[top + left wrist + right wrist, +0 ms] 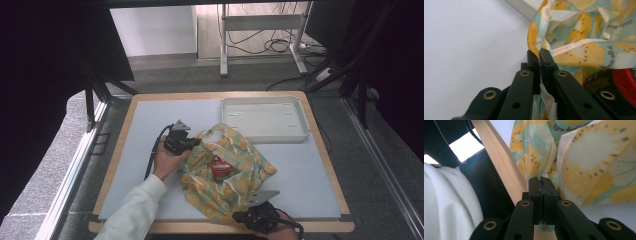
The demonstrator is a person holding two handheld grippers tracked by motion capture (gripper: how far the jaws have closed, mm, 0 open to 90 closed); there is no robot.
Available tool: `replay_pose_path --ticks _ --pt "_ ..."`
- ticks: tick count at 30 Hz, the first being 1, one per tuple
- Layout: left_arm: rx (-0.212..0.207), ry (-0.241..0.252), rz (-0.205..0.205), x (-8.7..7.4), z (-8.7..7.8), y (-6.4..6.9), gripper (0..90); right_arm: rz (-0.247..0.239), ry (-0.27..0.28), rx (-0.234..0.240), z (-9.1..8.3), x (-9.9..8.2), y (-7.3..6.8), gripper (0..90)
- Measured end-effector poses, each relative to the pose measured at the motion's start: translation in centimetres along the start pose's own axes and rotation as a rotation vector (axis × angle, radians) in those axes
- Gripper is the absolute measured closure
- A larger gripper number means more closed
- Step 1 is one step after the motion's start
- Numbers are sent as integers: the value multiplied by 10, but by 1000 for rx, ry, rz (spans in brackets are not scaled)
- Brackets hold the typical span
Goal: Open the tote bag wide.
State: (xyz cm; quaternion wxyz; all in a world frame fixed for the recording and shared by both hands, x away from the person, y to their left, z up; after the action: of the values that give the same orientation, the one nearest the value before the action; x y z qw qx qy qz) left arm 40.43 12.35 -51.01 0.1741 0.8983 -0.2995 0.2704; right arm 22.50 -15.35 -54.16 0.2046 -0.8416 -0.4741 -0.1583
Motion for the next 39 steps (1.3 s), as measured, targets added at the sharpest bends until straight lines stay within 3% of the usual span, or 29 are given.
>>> replay_pose_path --ticks 7,19,23,25,32,39 --pt "-14 -5 -32 -1 11 -6 894 5 -11 17 2 -2 -1 872" --pt "-42 -38 -24 -3 20 -2 879 -1 -6 15 2 -2 0 864" --pt "-46 -32 -16 -3 20 0 852 -5 3 8 1 -2 1 814" --pt "-41 -13 -2 -3 17 1 790 -5 18 -4 -2 -1 1 757" --pt "-48 38 15 -5 -3 6 420 -14 92 -42 -15 3 -1 544" --pt "-68 79 23 -9 -28 8 261 35 182 -96 -32 3 0 381"
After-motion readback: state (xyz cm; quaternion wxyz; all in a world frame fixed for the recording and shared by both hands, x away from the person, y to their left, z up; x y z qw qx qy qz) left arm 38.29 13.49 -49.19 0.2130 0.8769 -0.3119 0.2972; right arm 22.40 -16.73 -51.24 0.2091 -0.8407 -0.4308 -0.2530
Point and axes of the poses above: each handheld gripper's, and its own axes: z roughly forward along the jaws, x roughly out of its top, y roughly to its right, the point moved 2 cm from there along z, roughly forward along the jaws, and after that the axes turned 14 degrees about -y, right-handed, at the moved point
